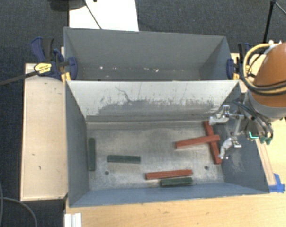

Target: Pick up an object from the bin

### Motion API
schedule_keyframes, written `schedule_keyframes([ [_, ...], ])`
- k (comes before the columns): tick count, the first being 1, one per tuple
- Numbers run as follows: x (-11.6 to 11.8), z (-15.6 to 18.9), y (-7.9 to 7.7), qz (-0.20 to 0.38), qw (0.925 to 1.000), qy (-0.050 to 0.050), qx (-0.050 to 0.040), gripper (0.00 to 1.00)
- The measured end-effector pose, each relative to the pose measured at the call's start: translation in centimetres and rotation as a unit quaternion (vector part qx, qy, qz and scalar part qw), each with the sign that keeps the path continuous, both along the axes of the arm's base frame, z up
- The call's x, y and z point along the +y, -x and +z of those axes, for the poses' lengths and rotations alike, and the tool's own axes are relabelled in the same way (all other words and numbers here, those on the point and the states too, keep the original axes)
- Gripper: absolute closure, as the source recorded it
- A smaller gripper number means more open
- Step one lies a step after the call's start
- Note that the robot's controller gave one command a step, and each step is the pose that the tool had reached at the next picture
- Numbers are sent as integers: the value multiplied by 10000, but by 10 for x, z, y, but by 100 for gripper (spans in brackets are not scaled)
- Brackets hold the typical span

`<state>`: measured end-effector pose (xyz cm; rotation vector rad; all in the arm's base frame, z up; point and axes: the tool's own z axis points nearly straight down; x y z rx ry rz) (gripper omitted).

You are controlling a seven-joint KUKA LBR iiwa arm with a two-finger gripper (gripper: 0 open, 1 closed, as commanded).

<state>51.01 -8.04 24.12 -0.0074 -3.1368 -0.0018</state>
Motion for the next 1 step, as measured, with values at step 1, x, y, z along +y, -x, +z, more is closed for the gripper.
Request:
schedule_keyframes([
  [1, 0, 4, -2, 15, 10000, 7, -39, 0],
])
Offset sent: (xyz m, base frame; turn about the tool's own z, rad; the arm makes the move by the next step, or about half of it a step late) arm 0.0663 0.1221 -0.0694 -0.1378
